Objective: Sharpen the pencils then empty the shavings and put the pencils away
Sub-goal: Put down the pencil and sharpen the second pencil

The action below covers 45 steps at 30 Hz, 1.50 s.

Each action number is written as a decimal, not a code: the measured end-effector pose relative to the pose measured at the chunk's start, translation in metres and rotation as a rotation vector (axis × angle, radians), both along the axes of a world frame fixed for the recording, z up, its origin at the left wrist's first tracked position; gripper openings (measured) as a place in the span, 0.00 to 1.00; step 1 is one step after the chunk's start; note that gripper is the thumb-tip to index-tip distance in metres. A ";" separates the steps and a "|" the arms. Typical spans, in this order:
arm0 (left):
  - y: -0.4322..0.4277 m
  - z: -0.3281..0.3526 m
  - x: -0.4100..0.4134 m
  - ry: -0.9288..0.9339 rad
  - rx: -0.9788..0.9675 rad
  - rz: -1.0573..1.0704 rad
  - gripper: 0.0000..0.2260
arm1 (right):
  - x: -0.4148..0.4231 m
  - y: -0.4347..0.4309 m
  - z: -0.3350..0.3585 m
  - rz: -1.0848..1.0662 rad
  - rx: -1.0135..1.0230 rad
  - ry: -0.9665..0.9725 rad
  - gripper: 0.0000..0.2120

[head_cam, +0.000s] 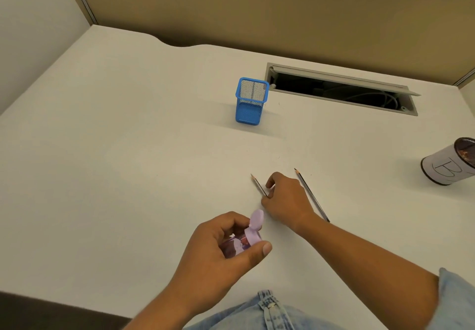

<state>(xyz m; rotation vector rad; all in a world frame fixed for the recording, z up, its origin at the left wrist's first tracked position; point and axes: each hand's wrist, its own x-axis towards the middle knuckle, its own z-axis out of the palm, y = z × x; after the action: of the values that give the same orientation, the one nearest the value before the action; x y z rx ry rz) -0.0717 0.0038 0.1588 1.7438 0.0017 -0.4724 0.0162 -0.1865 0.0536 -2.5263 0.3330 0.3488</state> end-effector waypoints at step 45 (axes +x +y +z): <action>-0.005 0.019 0.002 -0.100 -0.021 -0.326 0.08 | -0.121 -0.048 0.155 0.758 -0.261 -0.649 0.12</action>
<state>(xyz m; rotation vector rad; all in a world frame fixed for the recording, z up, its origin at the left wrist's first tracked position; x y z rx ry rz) -0.0701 -0.0012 0.1779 1.7523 -0.3619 -0.6179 -0.1052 -0.2344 0.2091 -2.7511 -0.8900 -0.2714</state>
